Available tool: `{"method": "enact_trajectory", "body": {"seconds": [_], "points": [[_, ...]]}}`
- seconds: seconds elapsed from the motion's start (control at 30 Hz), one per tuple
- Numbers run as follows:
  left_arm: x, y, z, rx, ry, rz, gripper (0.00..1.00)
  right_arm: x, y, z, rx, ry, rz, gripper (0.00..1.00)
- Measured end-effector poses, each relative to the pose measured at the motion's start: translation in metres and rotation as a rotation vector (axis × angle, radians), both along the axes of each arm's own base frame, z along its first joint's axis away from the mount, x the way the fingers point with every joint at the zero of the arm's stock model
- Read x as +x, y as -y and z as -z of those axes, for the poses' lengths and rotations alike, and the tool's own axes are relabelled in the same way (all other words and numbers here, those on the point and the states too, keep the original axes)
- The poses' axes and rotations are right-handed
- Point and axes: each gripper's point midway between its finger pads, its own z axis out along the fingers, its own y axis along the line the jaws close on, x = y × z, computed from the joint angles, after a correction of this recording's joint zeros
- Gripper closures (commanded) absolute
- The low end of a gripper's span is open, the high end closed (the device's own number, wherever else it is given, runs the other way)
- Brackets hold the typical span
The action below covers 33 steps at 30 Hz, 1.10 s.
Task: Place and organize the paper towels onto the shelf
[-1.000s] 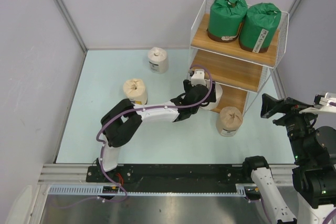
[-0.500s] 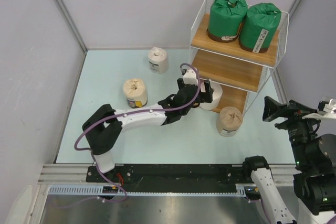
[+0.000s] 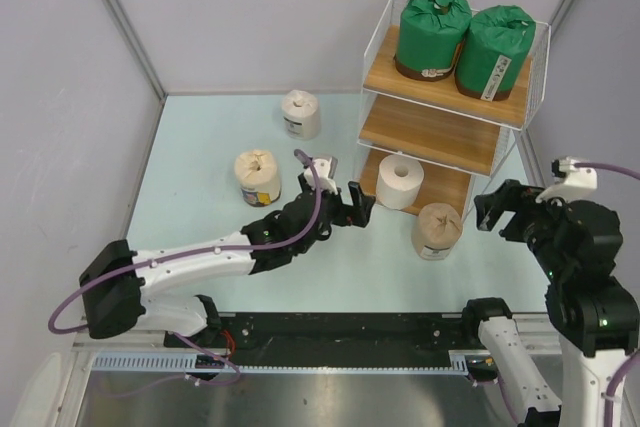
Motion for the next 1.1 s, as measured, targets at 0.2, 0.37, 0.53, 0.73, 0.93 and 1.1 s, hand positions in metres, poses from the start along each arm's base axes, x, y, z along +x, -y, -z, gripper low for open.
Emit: {"method": "enact_trajectory", "body": {"seconds": [0.2, 0.37, 0.53, 0.73, 0.93, 1.1], "points": [[-0.006, -0.024, 0.006, 0.027, -0.003, -0.034, 0.0, -0.003, -0.013, 0.042, 0.018, -0.173, -0.072, 0.12], [-0.008, -0.031, 0.017, 0.054, -0.019, -0.042, 0.0, -0.014, -0.015, 0.055, 0.029, -0.207, -0.079, 0.12], [-0.009, -0.032, 0.024, 0.056, -0.041, -0.047, 0.0, -0.011, -0.018, 0.061, 0.041, -0.239, -0.091, 0.11], [-0.009, -0.031, 0.028, 0.058, -0.051, -0.05, 0.0, 0.005, -0.023, 0.071, 0.055, -0.303, -0.098, 0.11], [-0.009, -0.032, 0.031, 0.068, -0.055, -0.051, 0.0, 0.015, -0.055, 0.074, 0.05, -0.328, -0.195, 0.11], [-0.009, -0.034, 0.033, 0.078, -0.058, -0.059, 0.0, -0.002, -0.126, 0.084, -0.073, -0.331, -0.397, 0.05]]}}
